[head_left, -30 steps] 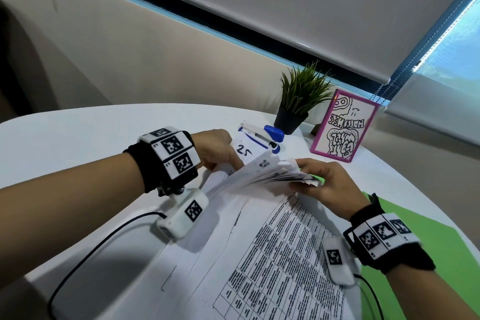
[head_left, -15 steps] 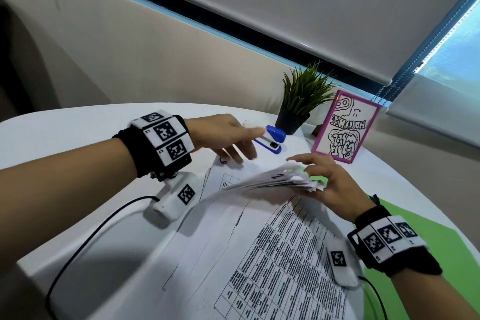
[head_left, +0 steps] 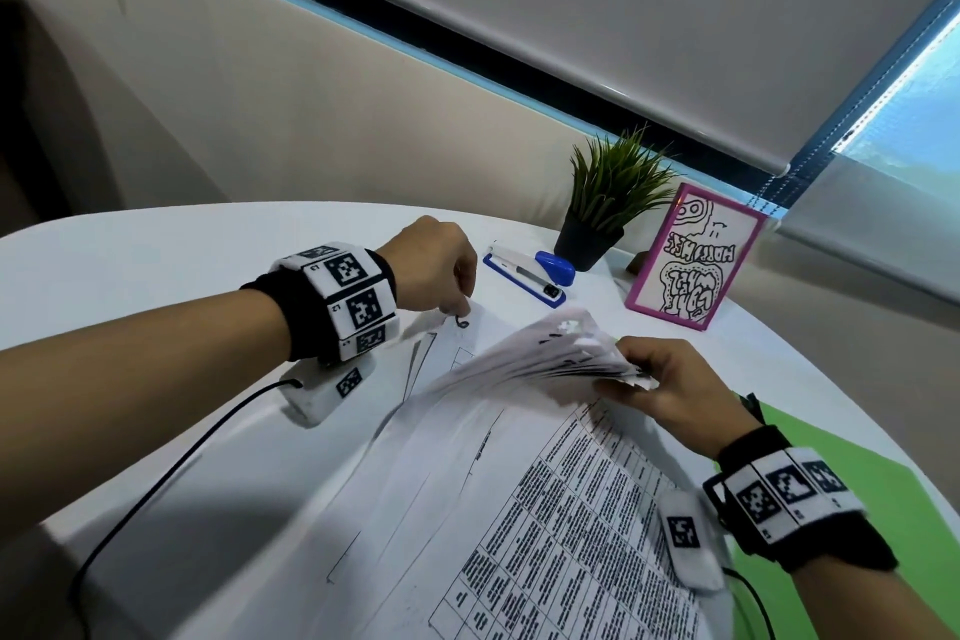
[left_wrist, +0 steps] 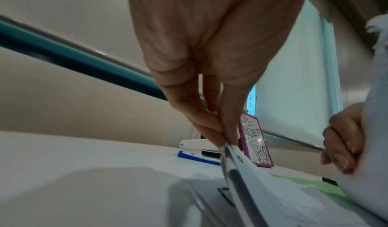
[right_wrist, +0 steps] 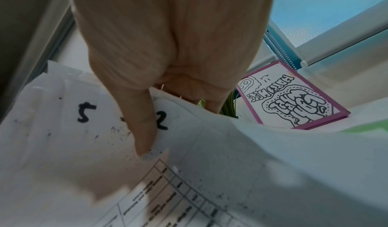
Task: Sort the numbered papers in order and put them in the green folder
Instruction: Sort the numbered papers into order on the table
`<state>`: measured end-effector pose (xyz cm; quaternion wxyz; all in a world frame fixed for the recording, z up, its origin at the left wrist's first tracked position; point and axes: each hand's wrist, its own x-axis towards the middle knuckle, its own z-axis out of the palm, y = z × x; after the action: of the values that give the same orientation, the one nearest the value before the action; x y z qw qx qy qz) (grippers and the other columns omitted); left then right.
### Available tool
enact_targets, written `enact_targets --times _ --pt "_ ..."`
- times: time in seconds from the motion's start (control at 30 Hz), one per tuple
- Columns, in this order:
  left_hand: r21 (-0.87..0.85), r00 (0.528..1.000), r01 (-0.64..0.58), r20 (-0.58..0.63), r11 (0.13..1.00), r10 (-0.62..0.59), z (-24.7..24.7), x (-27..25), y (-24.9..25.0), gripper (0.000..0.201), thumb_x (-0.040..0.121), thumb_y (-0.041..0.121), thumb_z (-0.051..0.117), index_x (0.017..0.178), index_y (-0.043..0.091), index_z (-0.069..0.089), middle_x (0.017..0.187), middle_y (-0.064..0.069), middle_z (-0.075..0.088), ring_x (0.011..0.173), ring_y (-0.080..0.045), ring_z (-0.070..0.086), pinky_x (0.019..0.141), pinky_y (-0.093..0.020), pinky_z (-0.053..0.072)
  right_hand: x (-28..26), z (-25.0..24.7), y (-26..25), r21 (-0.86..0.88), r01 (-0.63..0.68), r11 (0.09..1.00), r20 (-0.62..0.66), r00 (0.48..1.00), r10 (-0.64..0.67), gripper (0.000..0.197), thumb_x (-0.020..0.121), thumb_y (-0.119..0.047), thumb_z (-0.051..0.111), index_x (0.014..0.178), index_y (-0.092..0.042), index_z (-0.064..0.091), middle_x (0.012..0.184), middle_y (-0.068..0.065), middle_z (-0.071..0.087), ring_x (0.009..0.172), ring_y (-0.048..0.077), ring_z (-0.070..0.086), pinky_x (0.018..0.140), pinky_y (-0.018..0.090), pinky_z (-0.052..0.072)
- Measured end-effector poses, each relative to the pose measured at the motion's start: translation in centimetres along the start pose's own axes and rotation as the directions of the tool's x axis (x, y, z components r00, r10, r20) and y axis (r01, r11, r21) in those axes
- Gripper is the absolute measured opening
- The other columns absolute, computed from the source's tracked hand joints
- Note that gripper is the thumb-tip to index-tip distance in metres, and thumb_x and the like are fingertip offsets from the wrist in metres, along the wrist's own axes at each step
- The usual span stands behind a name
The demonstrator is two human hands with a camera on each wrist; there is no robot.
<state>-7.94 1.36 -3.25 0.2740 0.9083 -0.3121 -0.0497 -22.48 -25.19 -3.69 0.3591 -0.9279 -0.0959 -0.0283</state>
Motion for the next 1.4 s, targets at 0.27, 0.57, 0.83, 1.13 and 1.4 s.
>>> enact_targets --times 0.27,0.57,0.83,1.13,1.4 --pt "0.249 0.992 -0.127 0.007 0.960 0.129 -0.3 -0.5 0.3 0.023 0.092 0.037 0.055 0.075 0.023 0.057 0.078 0.006 0.063 0.075 -0.017 0.057 0.067 -0.032 0.044 0.7 -0.3 -1.2 -0.065 -0.032 0.997 0.078 0.996 0.037 0.033 0.078 0.007 0.073 0.073 -0.025 0.073 0.071 -0.014 0.073 0.064 -0.003 0.061 0.063 0.010 0.045" --pt "0.465 0.905 -0.298 -0.139 0.834 0.402 0.2 -0.7 3.1 0.026 0.096 0.041 0.051 0.091 0.020 0.065 0.093 0.007 0.056 0.082 -0.019 0.053 0.060 -0.029 0.027 1.6 -2.8 -2.1 -0.230 -0.094 0.969 0.171 0.976 0.135 0.029 0.077 0.010 0.070 0.074 -0.018 0.078 0.066 -0.016 0.072 0.059 -0.004 0.061 0.058 0.007 0.042" --pt "-0.028 0.994 -0.095 0.051 0.995 0.096 0.9 -0.3 2.3 0.022 0.096 0.036 0.054 0.085 0.016 0.054 0.073 -0.002 0.068 0.056 -0.005 0.057 0.069 -0.030 0.048 3.5 -3.5 -1.6 -0.346 -0.165 0.923 0.275 0.923 0.268 0.034 0.075 -0.003 0.080 0.060 -0.032 0.070 0.058 -0.013 0.067 0.055 -0.004 0.055 0.059 0.010 0.044" --pt "0.105 0.994 -0.089 0.066 0.990 0.082 1.2 -1.3 2.2 0.029 0.092 0.015 0.051 0.063 0.016 0.050 0.063 -0.001 0.059 0.062 -0.018 0.052 0.063 -0.030 0.045 4.3 -0.8 0.5 -0.366 -0.235 0.900 0.185 0.930 0.318 0.012 0.086 -0.016 0.069 0.098 -0.019 0.067 0.094 -0.004 0.072 0.087 0.013 0.066 0.075 0.024 0.050" --pt "-0.009 0.979 0.076 0.190 0.997 -0.072 3.0 -1.6 2.4 0.039 0.098 0.034 0.041 0.078 0.004 0.054 0.081 -0.014 0.062 0.071 -0.026 0.054 0.060 -0.028 0.040 3.4 -0.6 1.4 -0.409 -0.207 0.889 0.027 0.971 0.239 0.035 0.077 -0.031 0.080 0.105 -0.023 0.062 0.092 -0.013 0.062 0.083 0.007 0.059 0.071 0.019 0.046"
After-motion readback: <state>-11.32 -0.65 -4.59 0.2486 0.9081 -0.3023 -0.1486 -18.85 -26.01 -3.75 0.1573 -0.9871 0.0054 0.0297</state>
